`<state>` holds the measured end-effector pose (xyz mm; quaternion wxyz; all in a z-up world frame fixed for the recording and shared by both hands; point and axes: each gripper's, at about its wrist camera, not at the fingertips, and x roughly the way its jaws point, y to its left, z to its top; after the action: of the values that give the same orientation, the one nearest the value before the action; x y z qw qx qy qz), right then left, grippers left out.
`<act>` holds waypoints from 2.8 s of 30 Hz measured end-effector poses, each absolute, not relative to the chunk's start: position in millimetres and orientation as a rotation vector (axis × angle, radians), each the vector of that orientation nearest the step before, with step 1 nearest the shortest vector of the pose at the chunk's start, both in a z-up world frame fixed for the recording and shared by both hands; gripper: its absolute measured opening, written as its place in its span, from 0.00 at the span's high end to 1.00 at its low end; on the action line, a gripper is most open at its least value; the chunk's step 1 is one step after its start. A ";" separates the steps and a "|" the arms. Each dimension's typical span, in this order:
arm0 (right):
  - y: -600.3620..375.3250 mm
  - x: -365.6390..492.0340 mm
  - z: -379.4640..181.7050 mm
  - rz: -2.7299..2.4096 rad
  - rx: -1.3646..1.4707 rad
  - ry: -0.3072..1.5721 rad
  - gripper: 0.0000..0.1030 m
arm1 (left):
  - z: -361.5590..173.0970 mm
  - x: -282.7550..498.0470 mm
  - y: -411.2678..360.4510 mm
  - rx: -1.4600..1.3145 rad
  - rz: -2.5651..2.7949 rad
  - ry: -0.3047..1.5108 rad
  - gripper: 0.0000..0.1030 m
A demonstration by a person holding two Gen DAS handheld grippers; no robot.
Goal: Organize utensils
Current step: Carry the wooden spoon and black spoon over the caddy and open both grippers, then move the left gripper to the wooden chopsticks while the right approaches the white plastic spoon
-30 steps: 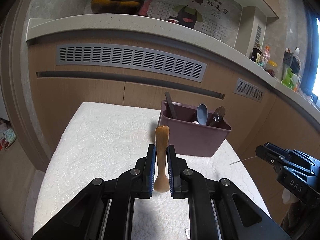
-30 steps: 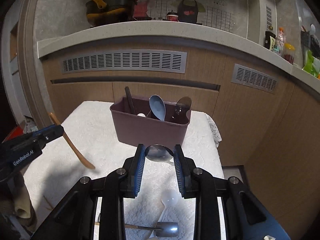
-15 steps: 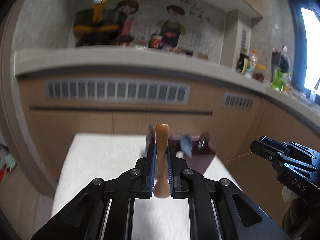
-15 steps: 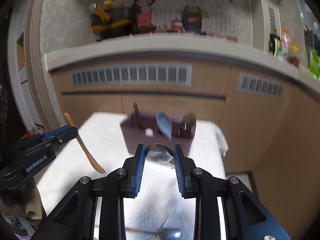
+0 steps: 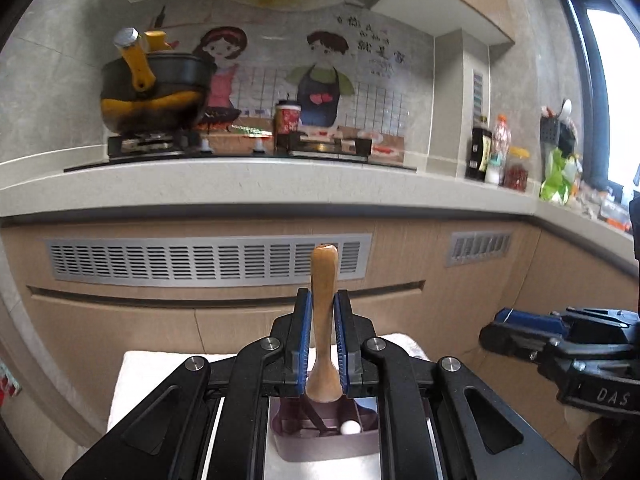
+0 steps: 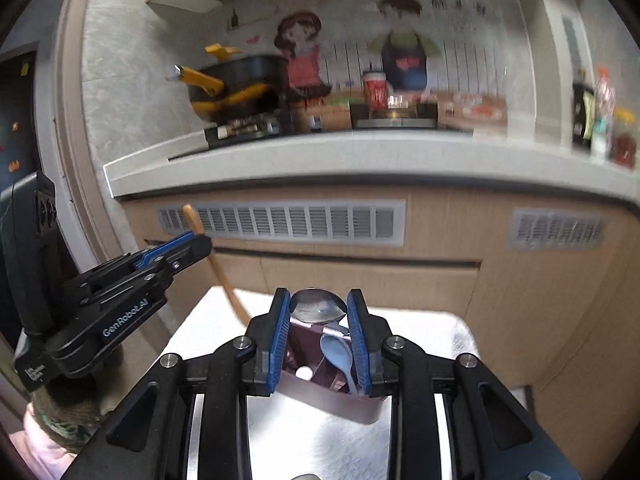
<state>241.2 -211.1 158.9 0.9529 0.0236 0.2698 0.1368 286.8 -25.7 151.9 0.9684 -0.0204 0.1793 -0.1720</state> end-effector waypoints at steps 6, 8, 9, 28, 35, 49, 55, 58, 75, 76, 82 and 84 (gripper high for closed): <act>-214.8 275.4 113.4 0.253 0.081 0.675 0.74 | 107.0 326.6 -37.8 -0.046 -0.376 0.496 0.86; -217.2 287.2 98.0 0.249 0.093 0.724 0.71 | 91.5 338.2 -39.3 -0.060 -0.391 0.554 0.83; -219.1 292.3 90.9 0.244 0.100 0.746 0.70 | 82.7 341.6 -38.7 -0.067 -0.392 0.580 0.81; -189.0 200.2 67.5 0.165 -0.167 0.616 0.02 | 31.3 230.6 13.8 0.017 -0.318 0.696 0.38; -161.6 150.7 29.6 0.345 -0.307 0.729 0.02 | -7.6 159.4 24.0 0.139 -0.366 0.813 0.35; -192.7 112.6 -29.4 0.339 -0.264 0.909 0.02 | -55.8 75.0 -8.3 0.491 -0.667 0.972 0.27; -209.6 117.2 -34.9 0.288 -0.214 0.934 0.02 | -68.3 113.3 -1.8 0.476 -0.480 0.972 0.23; -210.5 121.0 -39.2 0.259 -0.195 0.932 0.02 | -68.4 138.7 10.1 0.407 -0.372 0.962 0.21; -181.7 181.9 -68.1 0.202 -0.067 1.005 0.69 | -66.9 194.9 76.3 0.128 -0.156 1.003 0.19; -178.8 179.1 -66.4 0.228 -0.066 1.004 0.69 | -65.2 192.8 75.2 0.119 -0.192 1.006 0.19; -179.6 165.1 -64.1 0.242 -0.116 0.982 0.69 | -56.7 189.2 45.9 0.114 -0.365 0.976 0.19; -187.5 162.7 -63.7 0.212 -0.122 0.965 0.69 | -51.4 193.6 33.9 0.133 -0.395 0.950 0.19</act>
<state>162.7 -187.5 -63.7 0.8786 -0.0587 0.4629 0.1016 193.6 33.9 -51.4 0.8686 0.0636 0.4538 -0.1888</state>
